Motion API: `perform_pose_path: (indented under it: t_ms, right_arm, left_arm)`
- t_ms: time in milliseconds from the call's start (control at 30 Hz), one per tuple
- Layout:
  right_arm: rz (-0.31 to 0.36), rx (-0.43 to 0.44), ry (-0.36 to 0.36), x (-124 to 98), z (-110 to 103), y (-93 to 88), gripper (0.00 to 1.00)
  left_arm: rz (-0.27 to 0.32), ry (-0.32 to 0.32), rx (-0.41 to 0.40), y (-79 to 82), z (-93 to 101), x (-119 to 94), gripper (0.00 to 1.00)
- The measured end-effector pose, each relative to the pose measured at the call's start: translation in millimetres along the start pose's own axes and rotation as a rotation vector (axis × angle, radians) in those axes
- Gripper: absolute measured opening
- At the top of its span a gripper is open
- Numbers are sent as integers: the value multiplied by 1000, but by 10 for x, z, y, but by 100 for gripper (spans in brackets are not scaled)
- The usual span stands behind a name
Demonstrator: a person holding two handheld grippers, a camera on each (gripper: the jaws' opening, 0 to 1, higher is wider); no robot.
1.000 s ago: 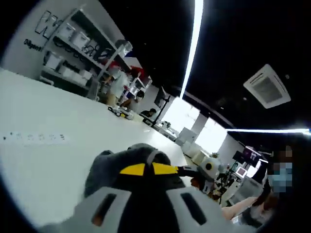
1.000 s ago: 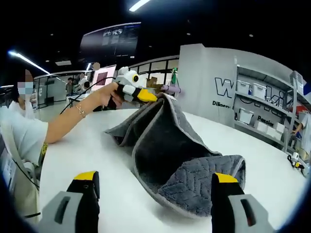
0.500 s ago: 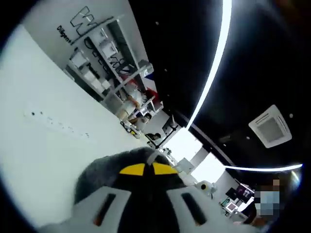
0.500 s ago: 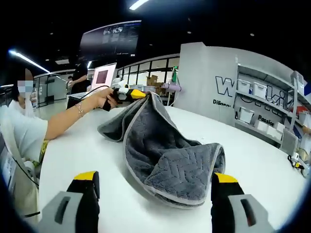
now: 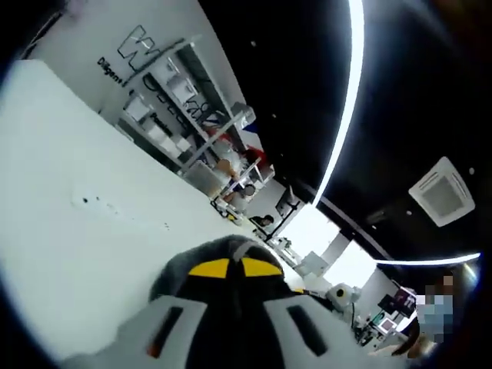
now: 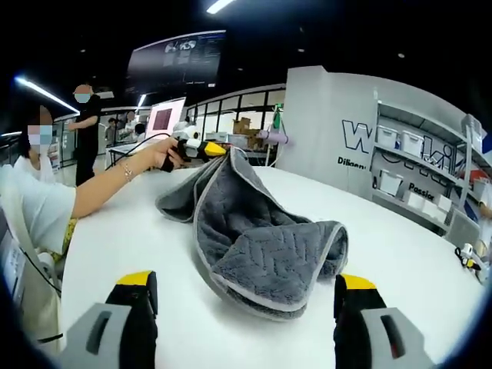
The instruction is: Fold the towel on the table until its edges align and the towel forms a compact rectangular stack.
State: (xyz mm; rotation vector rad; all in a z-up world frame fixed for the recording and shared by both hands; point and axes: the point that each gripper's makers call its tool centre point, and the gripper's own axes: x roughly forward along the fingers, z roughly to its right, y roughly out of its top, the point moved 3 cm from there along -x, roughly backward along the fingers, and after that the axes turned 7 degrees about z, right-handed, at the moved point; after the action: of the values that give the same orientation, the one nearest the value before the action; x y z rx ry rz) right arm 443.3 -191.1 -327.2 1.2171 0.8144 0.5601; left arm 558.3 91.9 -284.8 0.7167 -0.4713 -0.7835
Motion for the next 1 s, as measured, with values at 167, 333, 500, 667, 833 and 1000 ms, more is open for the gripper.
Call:
perform_pose_path:
  t_ms: [167,333,500,667,833,1000]
  right_arm:
    - [1,3,-6,-5,31,2,100]
    - [-3,0,-6,0,34,-1,100]
    - [-3,-4,-7,-3,23,-2,100]
    - [-4,3,-12,0,35,-9,100]
    - [-8,-6,-5,9,8,-10,100]
    - [-11,-1,-10,12,34,-14,100]
  left_arm:
    - [-1,-18,-3,95,-44,1,6]
    - [26,-28,-6,225,-85,-40,6]
    - [-4,-12,10,180,-141,-53,5]
    - [53,64,41,301,-251,-130,4]
    - [141,159,72,588,-495,-308,4]
    - [238,289,106,827,-741,-596,4]
